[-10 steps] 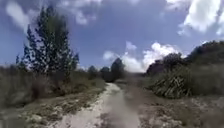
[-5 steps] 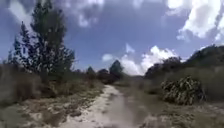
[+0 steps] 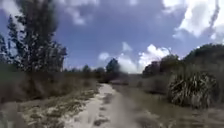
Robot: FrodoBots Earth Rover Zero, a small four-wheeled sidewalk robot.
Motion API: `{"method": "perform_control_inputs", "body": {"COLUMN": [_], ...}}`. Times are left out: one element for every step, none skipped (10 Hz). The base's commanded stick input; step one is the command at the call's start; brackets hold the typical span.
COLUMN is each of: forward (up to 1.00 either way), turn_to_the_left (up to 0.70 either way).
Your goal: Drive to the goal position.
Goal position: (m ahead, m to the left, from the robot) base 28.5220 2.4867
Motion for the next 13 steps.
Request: {"method": "perform_control_inputs", "body": {"forward": [1.0,1.0,1.0,1.0,1.0,1.0,1.0,1.0,1.0,1.0,1.0,1.0,1.0], "turn_to_the_left": [0.4,0.4,0.23,0.06,0.01,0.0,0.0,0.0,0.0,0.0,0.0,0.0,0.0]}}
